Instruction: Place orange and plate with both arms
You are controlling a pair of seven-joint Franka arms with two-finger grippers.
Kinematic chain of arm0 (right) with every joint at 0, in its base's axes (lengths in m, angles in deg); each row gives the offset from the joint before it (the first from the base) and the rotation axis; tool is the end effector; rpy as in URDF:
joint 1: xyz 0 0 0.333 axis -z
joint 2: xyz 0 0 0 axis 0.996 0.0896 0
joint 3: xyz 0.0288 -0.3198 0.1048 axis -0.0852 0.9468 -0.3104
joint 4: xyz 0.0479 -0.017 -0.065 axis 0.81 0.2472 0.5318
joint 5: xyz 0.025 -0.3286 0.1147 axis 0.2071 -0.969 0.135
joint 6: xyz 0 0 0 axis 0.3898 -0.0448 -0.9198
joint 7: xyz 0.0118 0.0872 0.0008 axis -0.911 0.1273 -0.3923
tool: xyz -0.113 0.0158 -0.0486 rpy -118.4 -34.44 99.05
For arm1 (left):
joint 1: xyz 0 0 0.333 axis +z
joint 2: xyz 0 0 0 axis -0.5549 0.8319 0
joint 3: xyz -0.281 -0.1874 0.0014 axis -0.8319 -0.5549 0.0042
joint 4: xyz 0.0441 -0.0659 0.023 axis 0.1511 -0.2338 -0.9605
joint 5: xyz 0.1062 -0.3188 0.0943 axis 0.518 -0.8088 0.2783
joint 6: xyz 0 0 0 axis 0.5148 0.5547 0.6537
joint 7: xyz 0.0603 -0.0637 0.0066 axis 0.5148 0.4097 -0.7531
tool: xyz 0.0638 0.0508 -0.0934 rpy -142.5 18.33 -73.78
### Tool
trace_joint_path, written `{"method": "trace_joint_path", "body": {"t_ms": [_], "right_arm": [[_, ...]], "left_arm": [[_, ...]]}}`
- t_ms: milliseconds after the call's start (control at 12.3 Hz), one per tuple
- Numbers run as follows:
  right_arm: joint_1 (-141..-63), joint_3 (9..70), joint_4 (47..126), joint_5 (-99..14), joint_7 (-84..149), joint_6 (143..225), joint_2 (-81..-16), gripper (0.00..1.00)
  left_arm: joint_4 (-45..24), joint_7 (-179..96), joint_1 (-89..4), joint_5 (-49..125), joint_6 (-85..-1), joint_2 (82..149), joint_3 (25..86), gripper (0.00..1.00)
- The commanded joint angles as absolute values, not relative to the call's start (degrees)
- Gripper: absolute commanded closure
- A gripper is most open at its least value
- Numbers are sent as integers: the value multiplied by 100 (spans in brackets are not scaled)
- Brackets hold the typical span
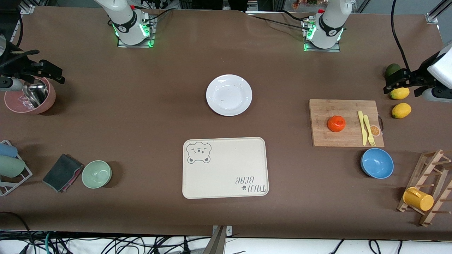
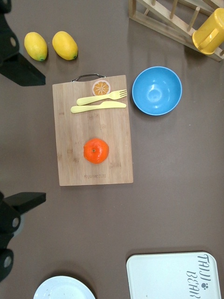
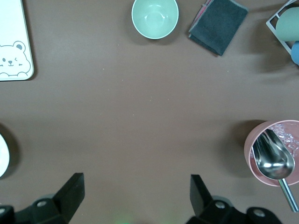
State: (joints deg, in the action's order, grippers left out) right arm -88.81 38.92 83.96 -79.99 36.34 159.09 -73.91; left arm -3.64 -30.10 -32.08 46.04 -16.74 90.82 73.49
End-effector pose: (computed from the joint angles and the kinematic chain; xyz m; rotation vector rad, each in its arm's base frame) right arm 0.4946 -0.0102 0.6006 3.1332 0.0036 -0.1043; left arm 0.5142 0.0091 0.6021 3.1166 -0.0995 -0.0740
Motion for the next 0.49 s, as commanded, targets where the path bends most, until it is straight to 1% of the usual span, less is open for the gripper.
{"method": "trace_joint_path", "body": {"t_ms": [0, 407], "right_arm": [[-8872, 3867, 8444, -7972, 3668, 15877, -7482, 0], [-8872, 3876, 8444, -7972, 3668, 15859, -7482, 0]], "left_arm": [[-188, -2857, -3142, 4445, -1583, 9152, 7323, 0], [-197, -2866, -3151, 4445, -1583, 9152, 7323, 0]]}}
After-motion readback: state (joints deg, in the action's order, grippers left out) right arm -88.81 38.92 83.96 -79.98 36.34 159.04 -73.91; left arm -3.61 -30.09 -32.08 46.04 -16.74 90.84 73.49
